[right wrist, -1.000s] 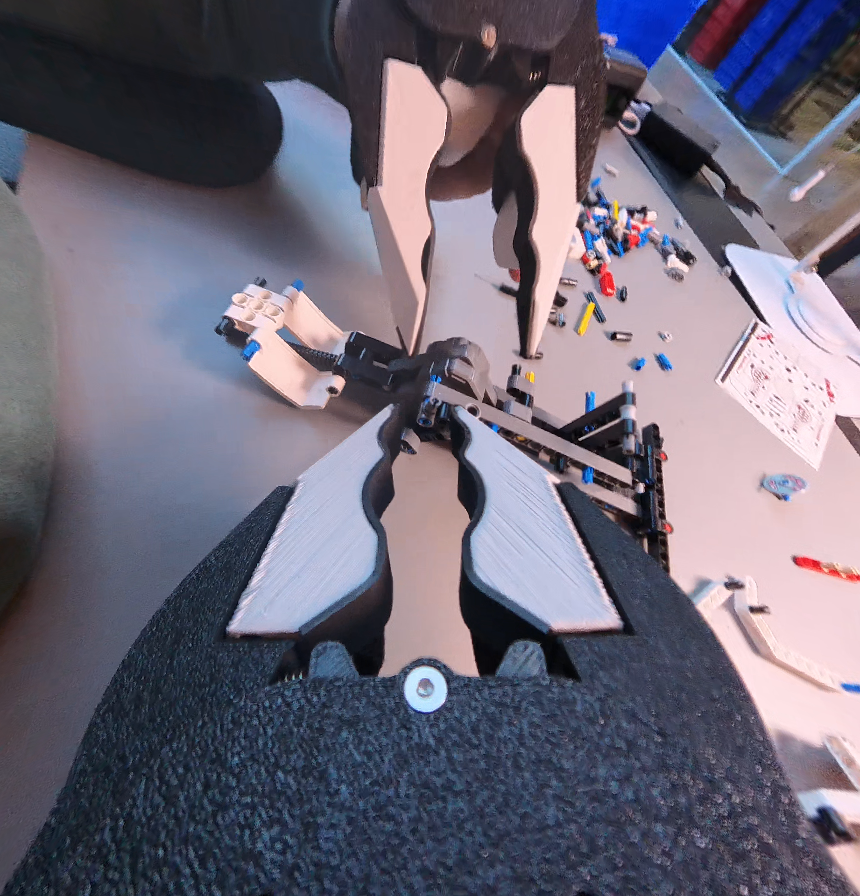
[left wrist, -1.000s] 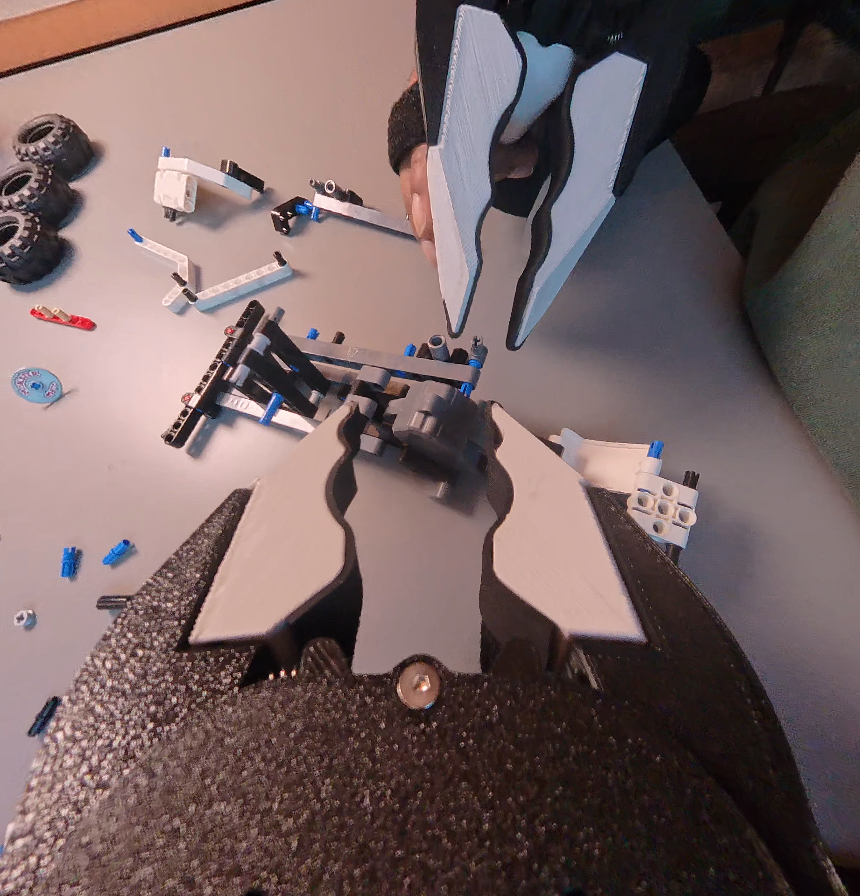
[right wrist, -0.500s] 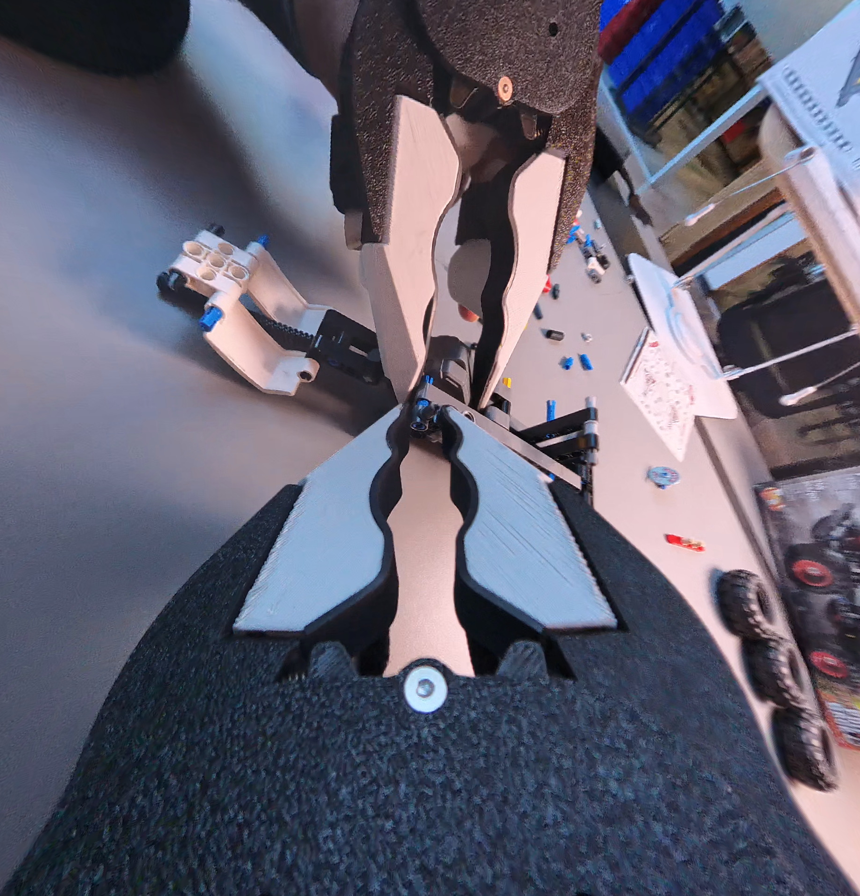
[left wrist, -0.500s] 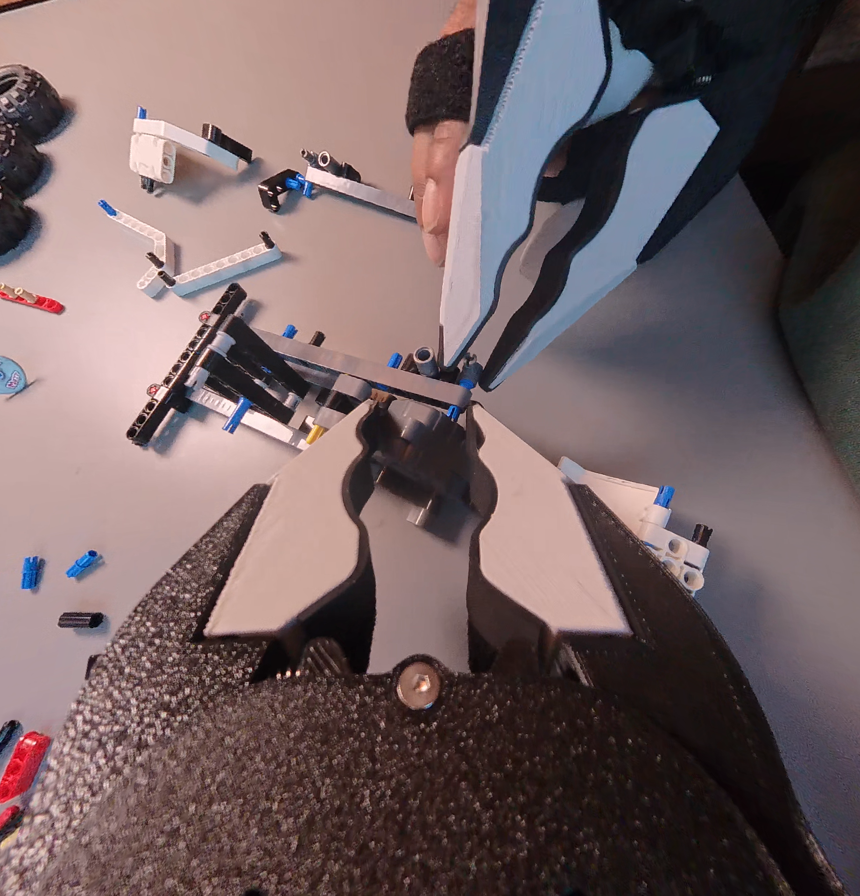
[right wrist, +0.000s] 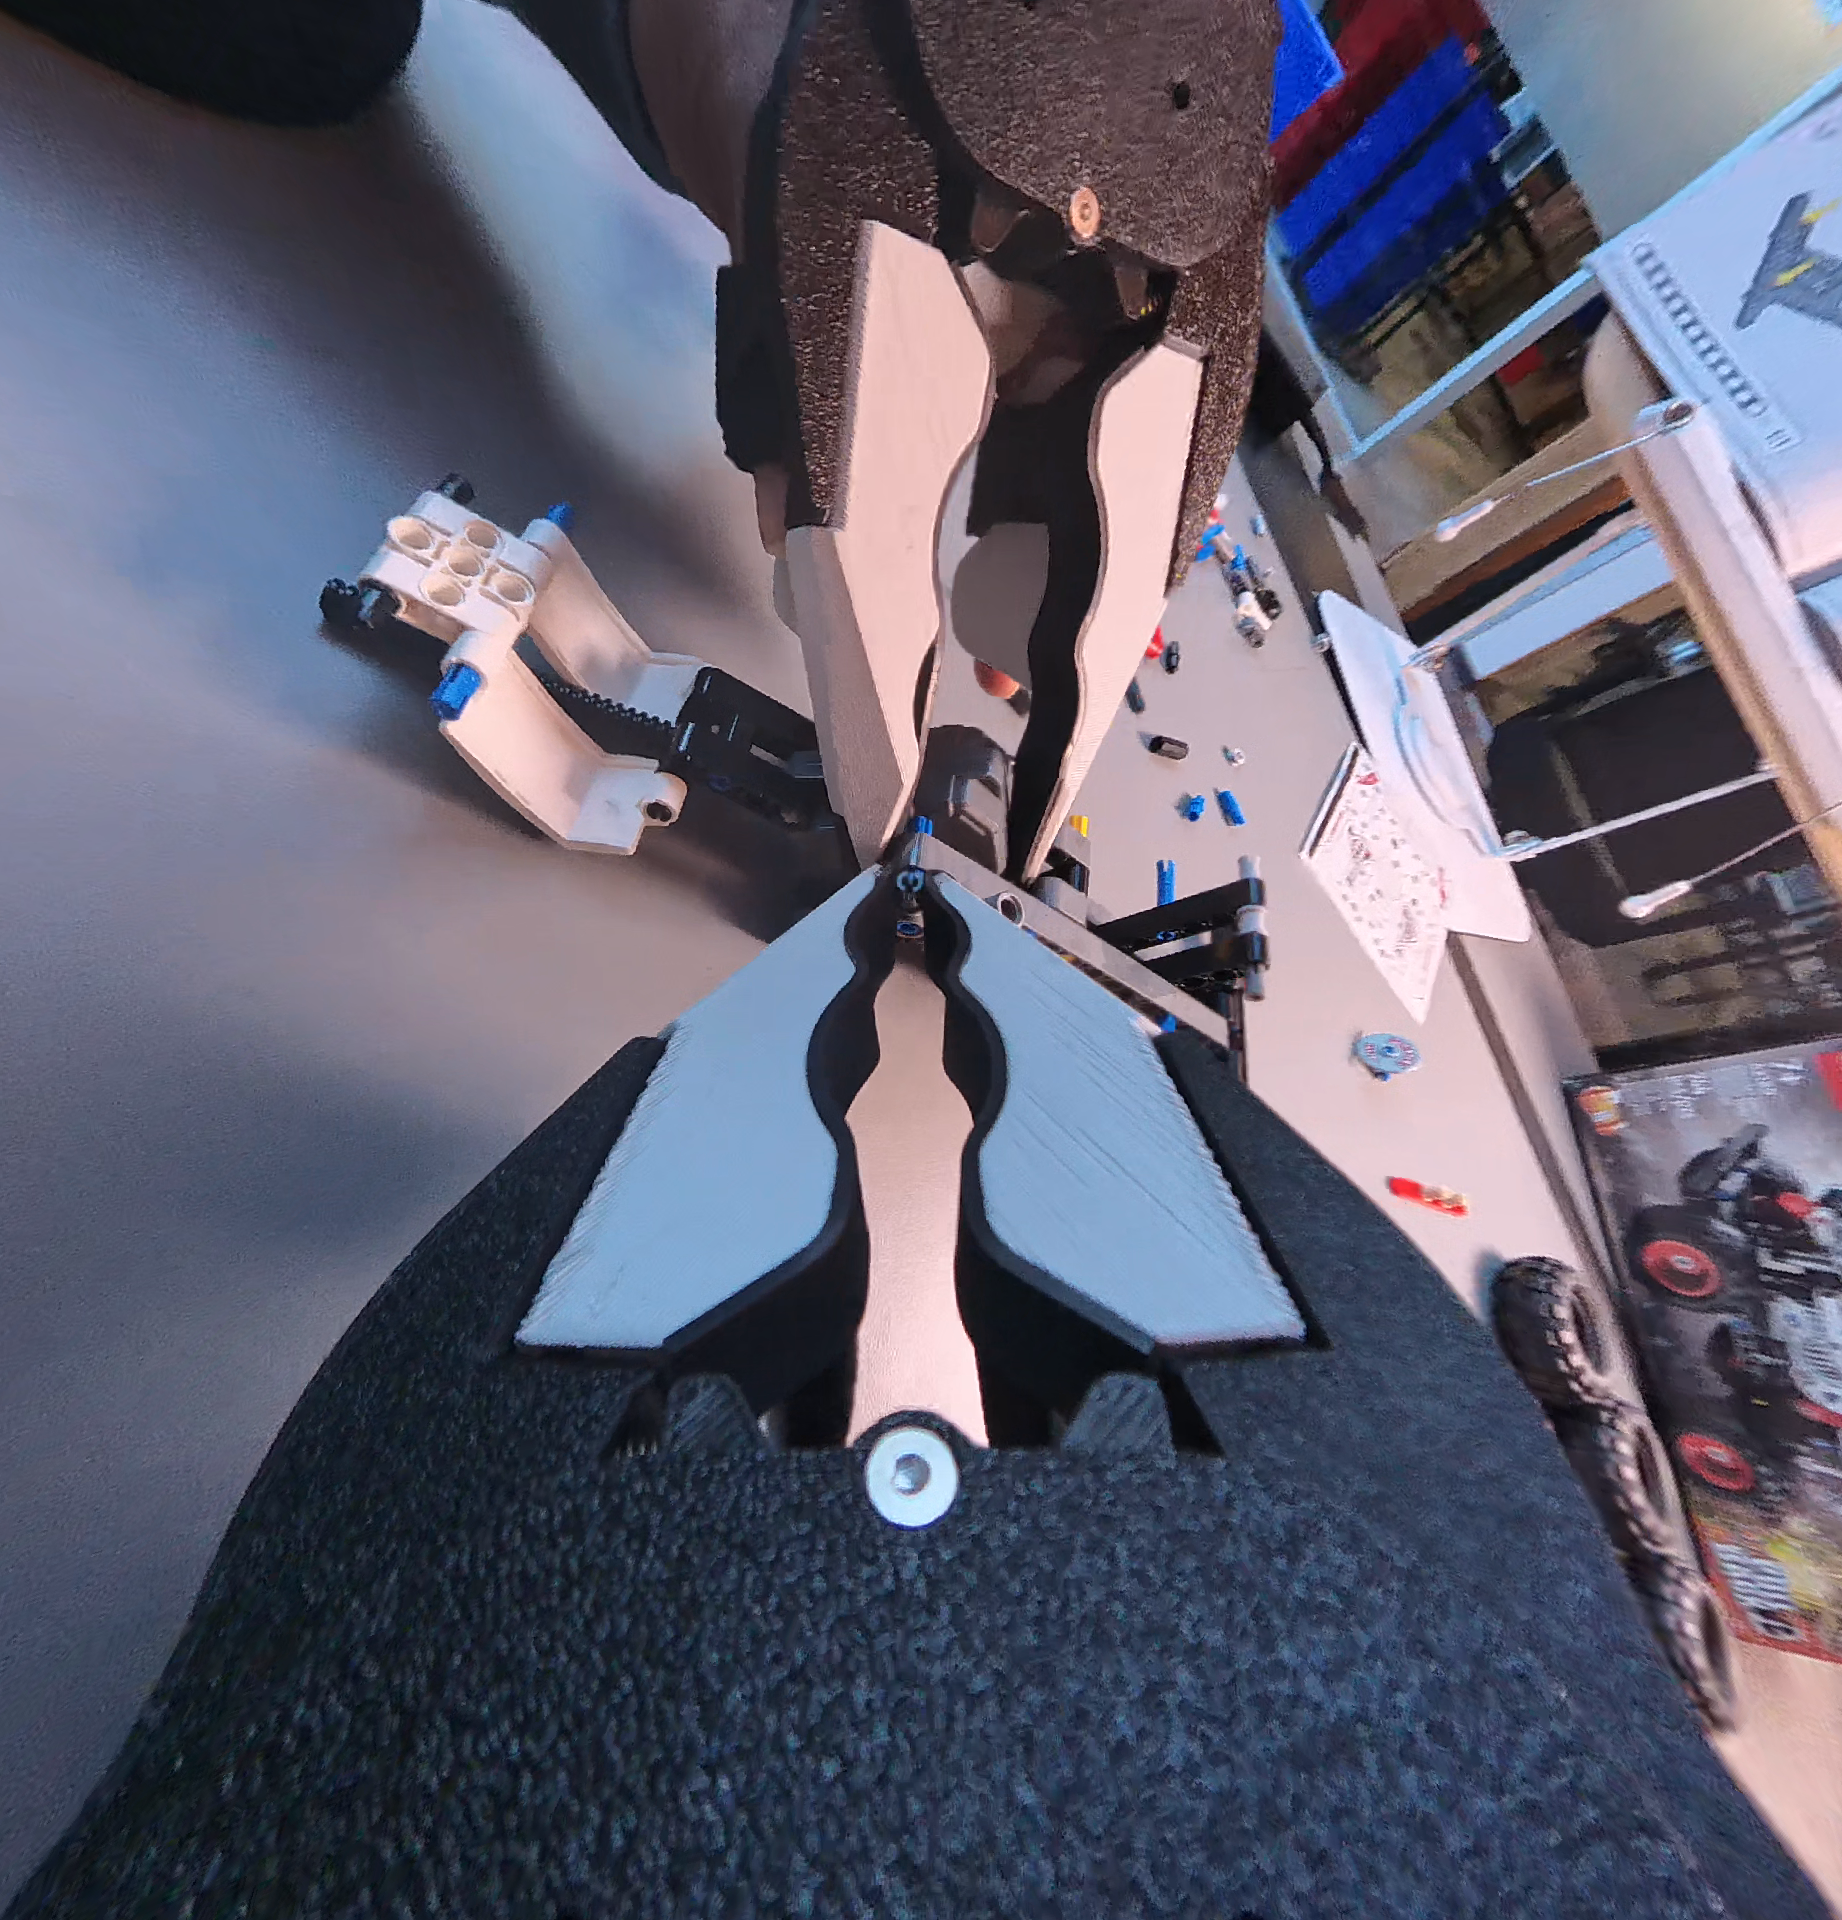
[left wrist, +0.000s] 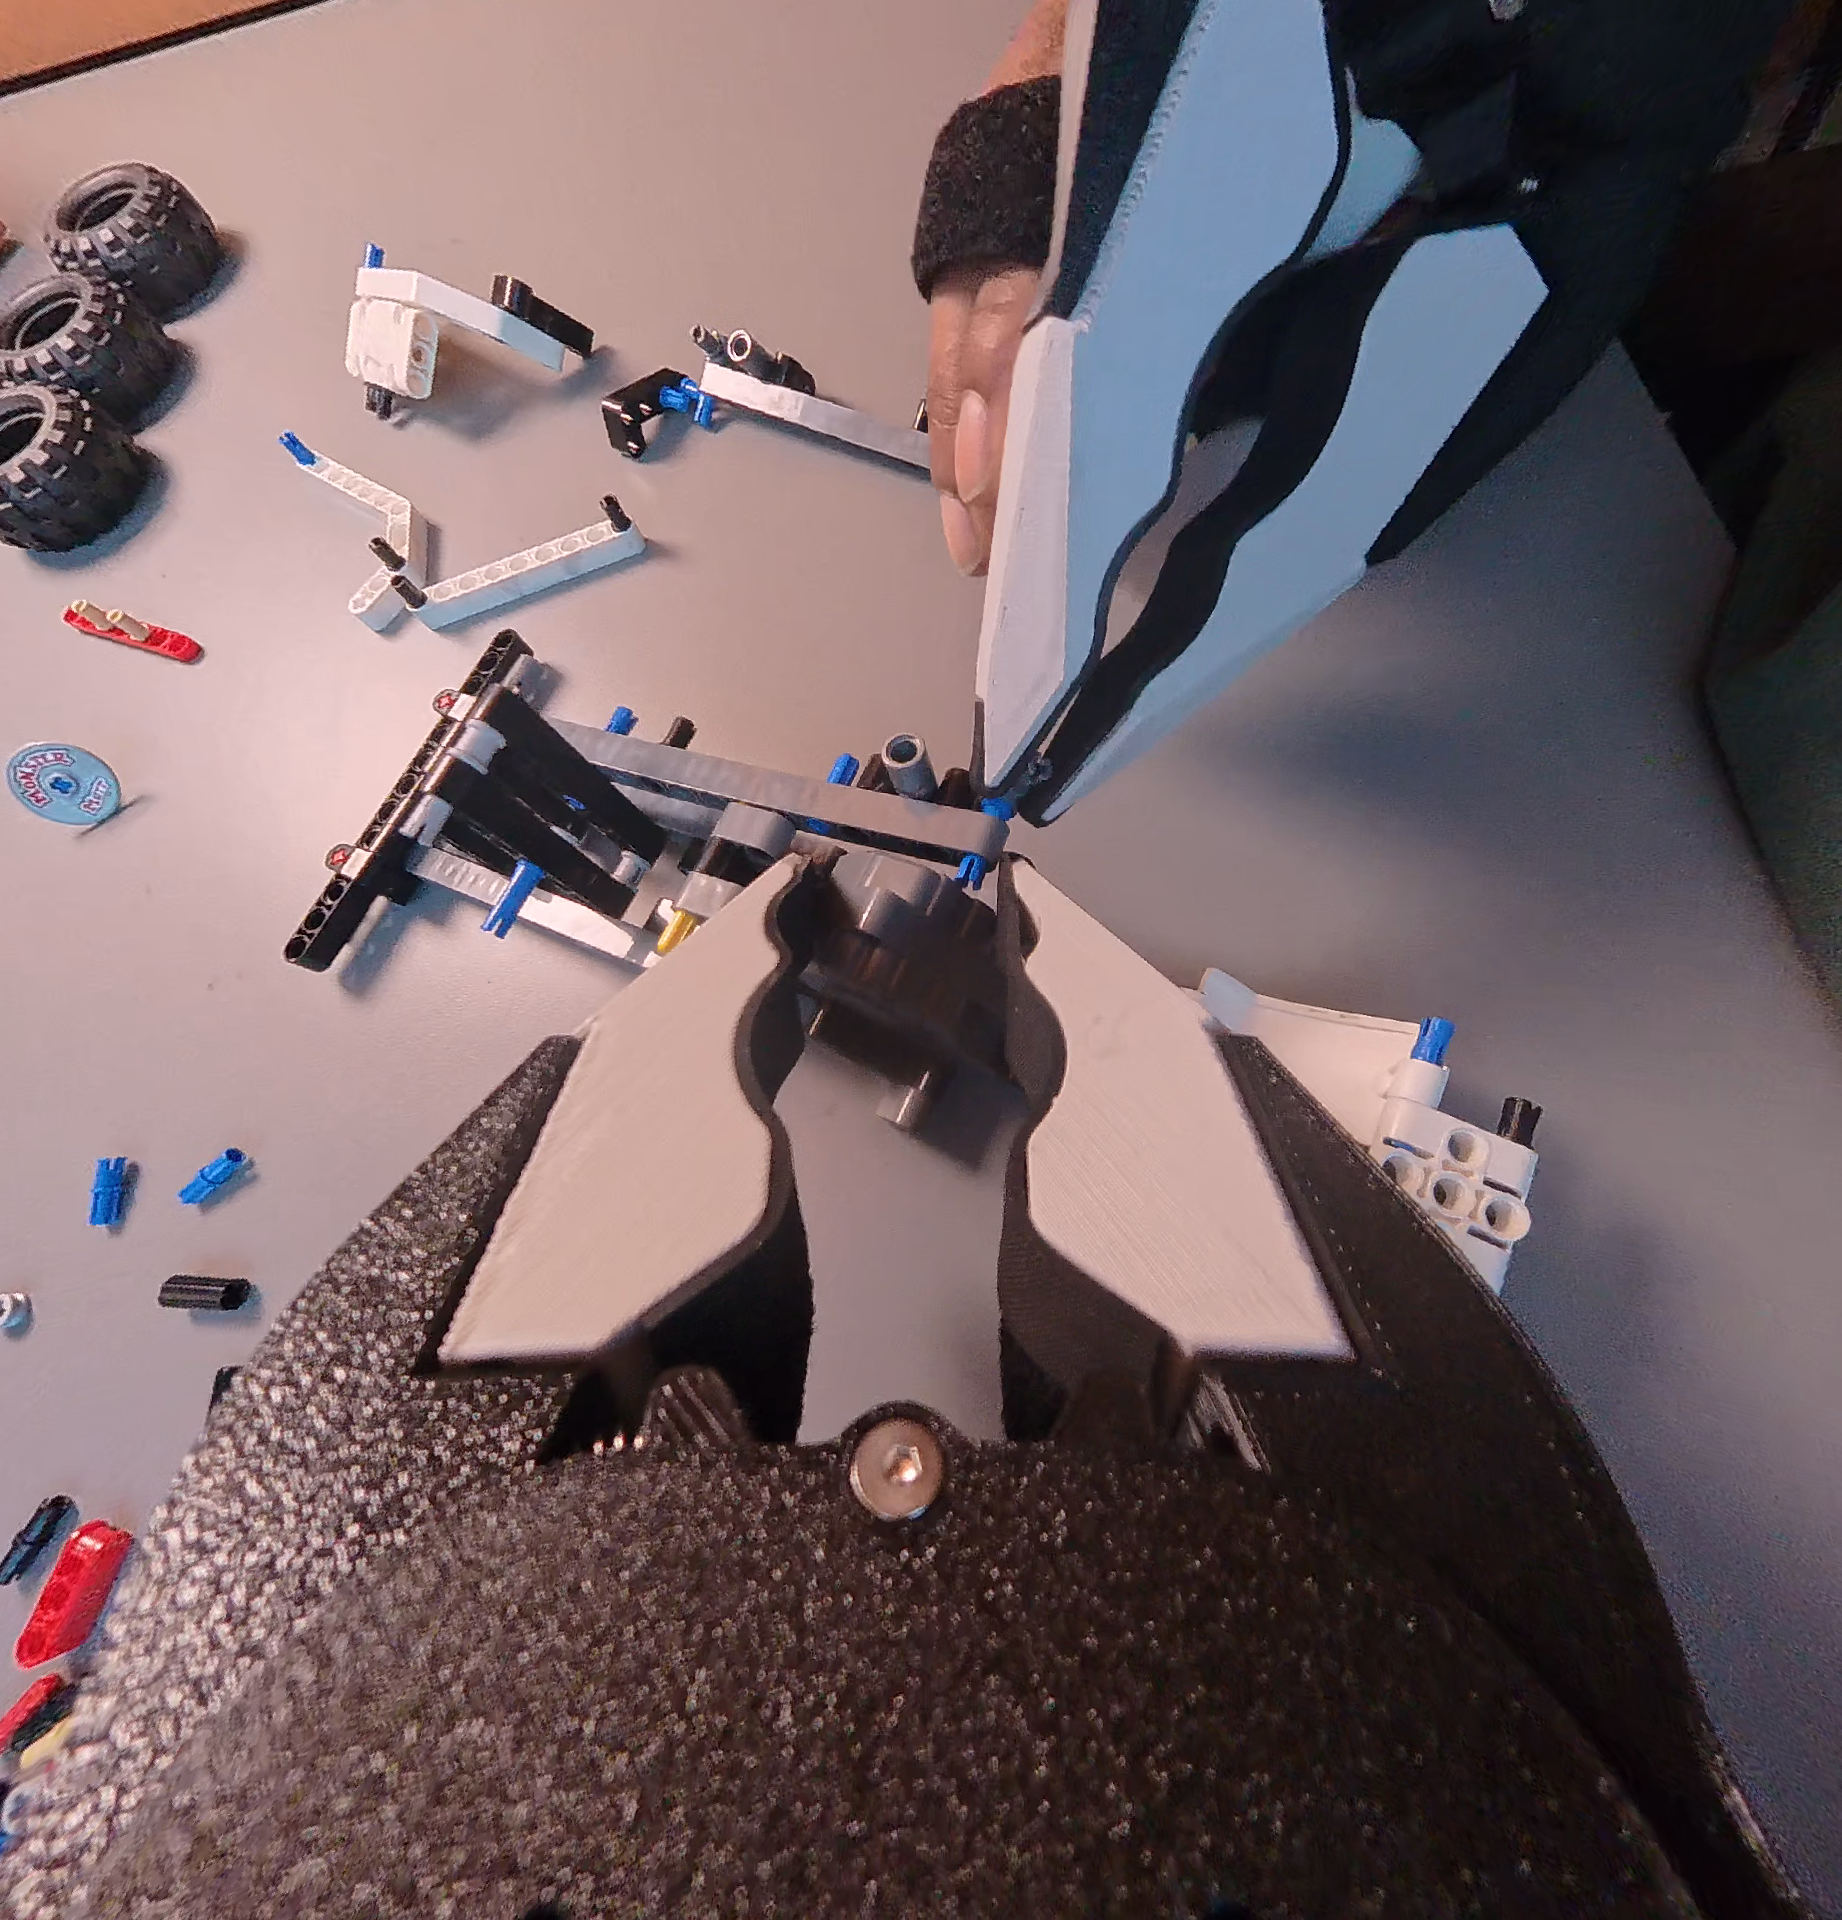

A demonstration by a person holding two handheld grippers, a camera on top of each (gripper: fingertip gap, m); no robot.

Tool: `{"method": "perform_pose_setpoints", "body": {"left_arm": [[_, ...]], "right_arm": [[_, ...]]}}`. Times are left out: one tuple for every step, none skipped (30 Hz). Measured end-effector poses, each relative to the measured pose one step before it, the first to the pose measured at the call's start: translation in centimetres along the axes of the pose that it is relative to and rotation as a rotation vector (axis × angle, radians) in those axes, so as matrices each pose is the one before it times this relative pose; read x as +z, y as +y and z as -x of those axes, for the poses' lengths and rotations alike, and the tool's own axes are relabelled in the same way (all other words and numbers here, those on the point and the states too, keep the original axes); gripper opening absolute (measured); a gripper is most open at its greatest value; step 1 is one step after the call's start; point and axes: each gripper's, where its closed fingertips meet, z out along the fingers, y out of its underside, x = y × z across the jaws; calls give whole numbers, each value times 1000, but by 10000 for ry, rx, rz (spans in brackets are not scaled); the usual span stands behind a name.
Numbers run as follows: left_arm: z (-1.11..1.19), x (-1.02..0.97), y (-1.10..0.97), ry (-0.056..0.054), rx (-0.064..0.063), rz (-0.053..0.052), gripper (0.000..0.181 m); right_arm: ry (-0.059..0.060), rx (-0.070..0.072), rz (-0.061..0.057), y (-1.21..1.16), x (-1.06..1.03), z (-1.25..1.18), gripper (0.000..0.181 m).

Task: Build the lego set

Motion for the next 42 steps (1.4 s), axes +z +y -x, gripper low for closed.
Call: {"method": "perform_pose_setpoints", "body": {"left_arm": [[7, -42, 67, -34, 87, 19, 35], [30, -90, 77, -13, 64, 1, 34], [-3, -42, 16, 17, -42, -46, 34], [-69, 15, -18, -13, 85, -18, 34], [-45, 33, -7, -59, 197, 61, 34], [6, -5, 11, -16, 62, 56, 34], [19, -12, 0, 20, -72, -24, 34], [22, 2, 1, -19, -88, -43, 34], [-9, -5, 1, -52, 28, 24, 34], [-10, 21, -11, -59, 78, 80, 34], [-13, 15, -38, -57, 82, 61, 34], [18, -7, -68, -99, 175, -23, 33], [124, -34, -20, -235, 354, -21, 32], [124, -85, -101, -288, 477, -58, 32], [59, -151, -342, -241, 443, -162, 34], [-131, -155, -415, -121, 440, -181, 34], [-158, -7, -165, -103, 510, -14, 32], [116, 168, 210, -284, 567, 231, 33], [39, 199, 177, -237, 563, 208, 29], [27, 114, -20, -223, 509, 77, 26], [159, 57, 140, -281, 577, 169, 24], [149, 2, 238, -274, 560, 197, 23], [41, 14, 164, -236, 447, 142, 23], [34, -26, 132, -261, 416, 133, 21], [-29, -34, 122, -171, 385, 114, 21], [42, -22, 104, -115, 183, 65, 20], [50, -17, 65, -72, 42, -3, 19], [62, -17, 9, -83, 65, -29, 18], [39, 11, 27, -62, 48, 0, 18], [12, 7, 66, -42, 25, -2, 14], [308, -134, 3, -219, 179, -100, 12], [0, -47, 114, 46, -91, 75, 12], [-30, -68, -128, 77, -85, -98, 12], [-32, -24, -47, 5, 100, -58, 12], [44, 26, 69, 1, -2, -6, 12], [314, -17, 449, -134, -33, 187, 12], [268, -80, 665, -86, 8, 201, 11], [108, -114, 299, 24, -127, 22, 12], [60, -65, -202, -7, -61, -94, 12], [15, 30, -395, -10, -8, -128, 11], [40, 85, -214, -35, -12, -56, 12], [-4, 65, -9, 12, 9, 1, 12]], "right_arm": [[-213, 204, -31, 49, -78, 13, 4], [-150, 132, 17, 125, -156, -58, 4], [-133, 127, 12, 79, -146, 3, 4], [-100, 121, -3, -17, -12, 82, 4], [-53, -35, 18, -68, 31, 56, 4], [-59, 23, 24, -53, -37, -93, 4], [-138, 233, 16, 49, -77, -52, 4], [-137, 272, 12, 140, -30, 34, 4], [-67, 194, -11, 65, 9, 34, 4], [-41, 181, -3, -52, 69, 27, 4], [10, 150, -56, -216, 78, -68, 4], [10, 29, -25, -123, 88, -88, 4], [41, 2, 3, -5, 103, -142, 4], [-12, 156, -10, 28, 114, -101, 4], [-113, 327, -47, -56, 92, -12, 4], [-155, 306, -62, -136, 70, 29, 4], [-144, 214, 4, -86, 100, 51, 4], [-70, 104, -27, -179, 101, -20, 4], [-53, 52, -14, -175, 90, -42, 4], [-73, 53, 75, -33, 132, -13, 4], [11, 65, 64, -11, 142, -98, 4], [76, 95, 88, 58, 154, -184, 4], [6, 155, 82, 36, 136, -78, 4], [14, 162, 27, 6, 98, -80, 4], [-16, 106, 19, 50, 71, 2, 4], [43, 114, -23, 7, 39, -72, 4], [42, 76, -17, 17, -19, -68, 4], [25, 70, -19, 10, -80, -63, 3], [20, 130, 8, 54, -53, -62, 3], [23, 88, 41, 132, -73, -46, 3], [67, 63, -96, -80, -168, -130, 3], [-12, 104, 101, 172, -136, -50, 3], [-35, 50, -44, -4, -111, 79, 3], [66, -107, 42, 37, -34, 64, 3], [106, -169, 97, 88, -59, -82, 3], [19, 41, 193, 386, -66, -180, 3], [65, 182, 70, 500, -64, -350, 3], [-29, 135, 53, 467, -61, -85, 3], [-70, 34, -91, -51, -111, 205, 3], [-62, -97, -133, -354, -102, 279, 3], [39, -95, -163, -431, -106, 37, 3], [106, -77, -108, -286, -95, -203, 3]]}}
